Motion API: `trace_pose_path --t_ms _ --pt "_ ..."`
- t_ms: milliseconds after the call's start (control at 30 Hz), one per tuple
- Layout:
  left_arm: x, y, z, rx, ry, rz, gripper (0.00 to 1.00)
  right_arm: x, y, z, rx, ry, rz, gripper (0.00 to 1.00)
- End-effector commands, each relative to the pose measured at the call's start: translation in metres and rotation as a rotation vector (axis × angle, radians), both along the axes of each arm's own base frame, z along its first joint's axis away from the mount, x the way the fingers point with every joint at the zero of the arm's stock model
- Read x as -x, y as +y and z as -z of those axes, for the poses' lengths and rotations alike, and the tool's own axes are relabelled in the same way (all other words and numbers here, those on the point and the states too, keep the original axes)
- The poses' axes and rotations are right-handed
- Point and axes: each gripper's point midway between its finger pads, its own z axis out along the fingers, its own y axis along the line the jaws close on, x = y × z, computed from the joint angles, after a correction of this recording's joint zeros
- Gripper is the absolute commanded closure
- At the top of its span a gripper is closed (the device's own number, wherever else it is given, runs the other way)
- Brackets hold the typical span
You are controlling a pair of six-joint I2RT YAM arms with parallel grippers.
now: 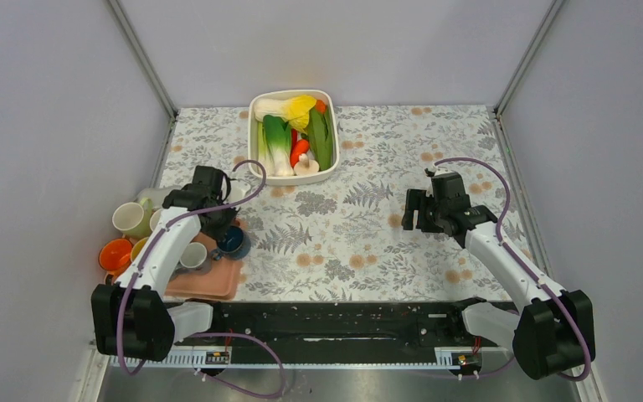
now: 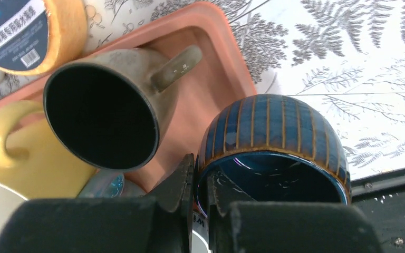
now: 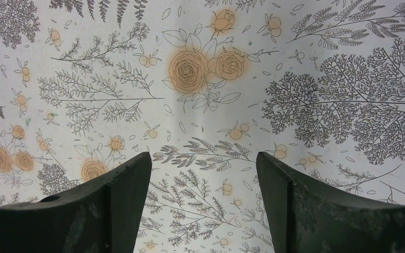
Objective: Turn the mug right side up
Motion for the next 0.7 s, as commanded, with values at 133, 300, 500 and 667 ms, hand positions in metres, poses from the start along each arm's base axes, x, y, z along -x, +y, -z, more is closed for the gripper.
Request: trace_pose_path --t_ms 133,300,500,667 --pt "-0.019 0.033 0.005 -0.077 -0.114 -0.172 1.0 -0.006 0.003 -0.006 -0.006 -0.036 -0.017 0.19" --pt "-0.014 0.045 0.015 -0.107 -0.094 -0.189 1.0 -0.004 0.002 -0.006 -0.007 -0.043 -0.014 0.19" --pt "-0.009 0.05 0.025 -0.138 -0.08 -0.184 1.0 -0.004 0.002 -0.003 -0.01 -0.03 -0.013 0.19" --pt "-0.003 0.061 0.032 -0.181 -0.062 -0.195 1.0 -0.005 0.002 -0.004 -0.008 -0.031 -0.015 0.19"
